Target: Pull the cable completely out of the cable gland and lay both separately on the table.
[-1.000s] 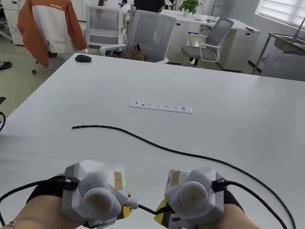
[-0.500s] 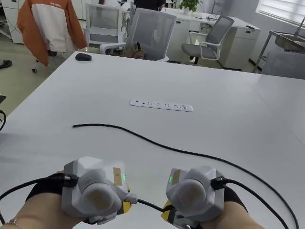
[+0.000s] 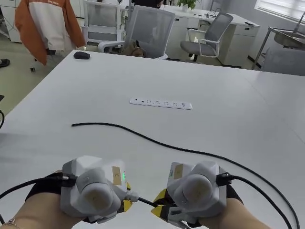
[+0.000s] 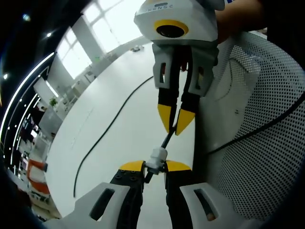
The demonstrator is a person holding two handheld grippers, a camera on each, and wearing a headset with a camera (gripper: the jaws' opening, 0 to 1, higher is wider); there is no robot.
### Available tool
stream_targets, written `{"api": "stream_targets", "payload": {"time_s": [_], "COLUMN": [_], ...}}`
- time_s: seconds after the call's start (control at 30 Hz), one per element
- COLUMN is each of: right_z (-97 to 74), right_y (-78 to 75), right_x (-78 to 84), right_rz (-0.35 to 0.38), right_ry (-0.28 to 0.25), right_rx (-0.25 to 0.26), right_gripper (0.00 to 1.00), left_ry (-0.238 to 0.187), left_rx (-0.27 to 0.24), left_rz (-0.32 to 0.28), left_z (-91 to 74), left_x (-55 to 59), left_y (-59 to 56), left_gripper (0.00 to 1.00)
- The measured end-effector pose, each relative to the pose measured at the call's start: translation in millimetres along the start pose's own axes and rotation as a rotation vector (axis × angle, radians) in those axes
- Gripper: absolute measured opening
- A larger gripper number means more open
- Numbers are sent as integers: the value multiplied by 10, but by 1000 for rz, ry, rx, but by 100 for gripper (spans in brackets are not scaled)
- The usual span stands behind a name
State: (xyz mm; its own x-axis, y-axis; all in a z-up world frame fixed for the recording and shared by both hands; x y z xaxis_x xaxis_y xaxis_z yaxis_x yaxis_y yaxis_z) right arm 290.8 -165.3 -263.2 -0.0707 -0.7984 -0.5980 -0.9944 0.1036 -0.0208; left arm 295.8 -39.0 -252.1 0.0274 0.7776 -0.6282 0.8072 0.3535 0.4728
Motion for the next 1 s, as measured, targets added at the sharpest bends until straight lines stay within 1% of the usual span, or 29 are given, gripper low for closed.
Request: {"api": "stream_targets", "payload": {"time_s": [0.07,0.2,0.27,0.3,0.33,0.37,0.4,0.47,0.5,0.63,0.67,0.7,0.77,0.8,0.97,1.0], "right_z": [-3,-12,-17,-22,-30,-37,-36,-65,-74,-98,-114,-141,-168,-181,-208,-209], "right_y": [-10,-25,-35,-36,-62,-74,-89,-121,-134,-183,-198,-234,-263,-272,-296,-311], "right_x": [6,14,22,48,116,149,172,167,173,222,245,269,288,291,270,252], "right_rz": [14,20,29,36,27,19,34,67,83,99,107,111,130,148,144,155], "right_ry": [-3,-4,-5,19,86,111,117,87,85,117,130,143,137,121,113,97], "right_rx": [-2,13,18,21,43,54,64,76,83,123,141,171,181,182,194,183], "right_gripper": [3,3,3,3,3,3,3,3,3,3,3,3,3,3,3,3], "left_ry": [3,3,1,4,7,8,4,7,10,16,17,16,19,18,21,24], "left_rx": [-1,-10,-9,-12,-24,-31,-40,-52,-55,-60,-61,-58,-54,-53,-46,-45], "left_rz": [1,6,-5,-5,-1,-5,-21,-41,-45,-54,-56,-56,-53,-51,-46,-43], "left_z": [1,-2,-8,-3,-3,-1,-8,-21,-30,-47,-49,-57,-63,-64,-58,-58], "left_x": [7,8,7,14,20,27,31,39,40,51,52,45,40,33,31,35], "left_y": [5,13,12,21,37,53,78,106,109,114,116,112,102,100,96,96], "left_gripper": [17,17,17,17,17,17,17,17,17,17,17,17,17,17,17,17]}}
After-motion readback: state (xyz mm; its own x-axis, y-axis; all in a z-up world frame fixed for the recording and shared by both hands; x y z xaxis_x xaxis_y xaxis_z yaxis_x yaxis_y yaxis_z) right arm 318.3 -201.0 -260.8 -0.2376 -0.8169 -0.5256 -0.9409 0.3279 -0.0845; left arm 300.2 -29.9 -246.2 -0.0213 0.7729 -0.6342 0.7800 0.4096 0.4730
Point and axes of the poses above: the centre of the closed fingertips' face, and the gripper's own axes: z roughly forward along the fingers, y roughly to its left, x roughly out of its underside, the point moved 8 cm from there along -z, roughly backward along the fingers, and after that the axes turned 11 degrees about -x, right-handed, at the moved point
